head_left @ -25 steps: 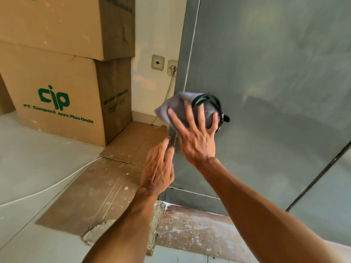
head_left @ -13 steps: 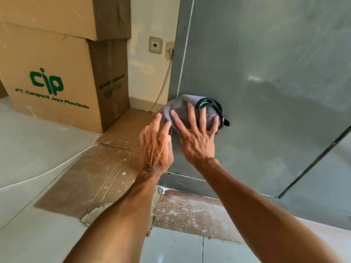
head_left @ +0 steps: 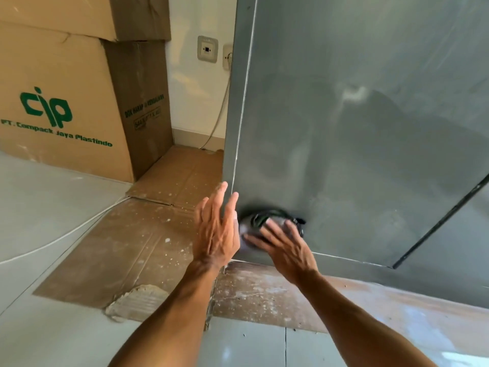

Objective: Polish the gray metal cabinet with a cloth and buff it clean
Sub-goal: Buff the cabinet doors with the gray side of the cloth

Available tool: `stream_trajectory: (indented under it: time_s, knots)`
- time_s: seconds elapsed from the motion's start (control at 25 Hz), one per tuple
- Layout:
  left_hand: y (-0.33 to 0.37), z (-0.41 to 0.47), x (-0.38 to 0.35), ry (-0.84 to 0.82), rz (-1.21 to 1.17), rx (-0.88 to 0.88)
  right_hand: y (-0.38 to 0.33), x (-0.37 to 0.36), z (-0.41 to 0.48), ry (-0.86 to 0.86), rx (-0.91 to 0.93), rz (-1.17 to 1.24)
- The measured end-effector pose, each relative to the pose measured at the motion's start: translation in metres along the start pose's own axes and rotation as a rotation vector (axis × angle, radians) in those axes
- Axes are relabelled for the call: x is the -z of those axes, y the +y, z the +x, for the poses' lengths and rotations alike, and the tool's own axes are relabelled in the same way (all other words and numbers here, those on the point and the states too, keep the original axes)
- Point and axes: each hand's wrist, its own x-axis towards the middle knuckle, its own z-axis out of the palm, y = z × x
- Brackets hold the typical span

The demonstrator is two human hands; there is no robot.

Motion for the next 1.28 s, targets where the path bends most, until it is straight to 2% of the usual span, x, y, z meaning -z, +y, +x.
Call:
stream_trajectory:
  time_s: [0.08, 0.16, 0.28, 0.36, 0.48, 0.56, 0.64, 0.72, 0.84, 0.92, 1.0, 1.08, 1.12, 1.2, 1.28]
  knots:
    - [0.007, -0.002, -0.006, 0.005, -0.019, 0.036, -0.001, 0.02, 0.028, 0.049, -0.068, 0.08]
    - [0.007, -0.01, -0.013, 0.006, -0.019, 0.047, -0.022, 0.02, 0.048, 0.048, 0.071, 0.041]
    - [-0.006, -0.019, -0.017, -0.037, 0.001, 0.01, -0.045, -0.01, 0.043, -0.151, 0.352, -0.105]
    - [-0.008, -0.021, -0.02, -0.036, 0.02, 0.004, -0.047, -0.027, 0.025, -0.231, 0.407, -0.213]
    - [0.014, -0.025, -0.02, -0.025, -0.01, 0.075, -0.032, -0.031, -0.019, -0.324, 0.442, -0.158]
    - [0.031, -0.021, -0.022, -0.041, -0.005, 0.041, -0.006, -0.031, -0.038, -0.316, 0.392, -0.182]
    - [0.048, -0.012, -0.023, -0.026, -0.014, 0.016, 0.031, -0.024, -0.047, -0.196, 0.317, -0.17]
    - [0.064, -0.009, -0.017, -0.024, -0.028, 0.025, 0.068, 0.001, -0.043, -0.067, 0.124, -0.094]
    - [0.079, -0.004, -0.016, 0.008, -0.036, 0.034, 0.093, 0.045, 0.001, 0.216, -0.223, 0.023]
    - [0.078, 0.002, -0.014, 0.04, -0.044, 0.076, 0.083, 0.052, 0.019, 0.28, -0.278, 0.074]
    - [0.075, 0.007, -0.011, 0.072, -0.028, 0.134, 0.065, 0.036, 0.009, 0.159, -0.098, 0.056]
    - [0.073, 0.007, -0.012, 0.073, -0.002, 0.149, 0.05, -0.001, -0.027, -0.033, 0.197, -0.084]
    - [0.072, 0.006, -0.014, 0.07, 0.015, 0.129, 0.048, -0.019, -0.049, -0.132, 0.282, -0.157]
    - [0.072, -0.002, -0.022, 0.035, 0.045, 0.064, 0.045, -0.041, -0.087, -0.28, 0.345, -0.174]
    - [0.073, -0.011, -0.031, -0.03, 0.074, -0.023, 0.056, -0.053, -0.111, -0.241, 0.291, -0.168]
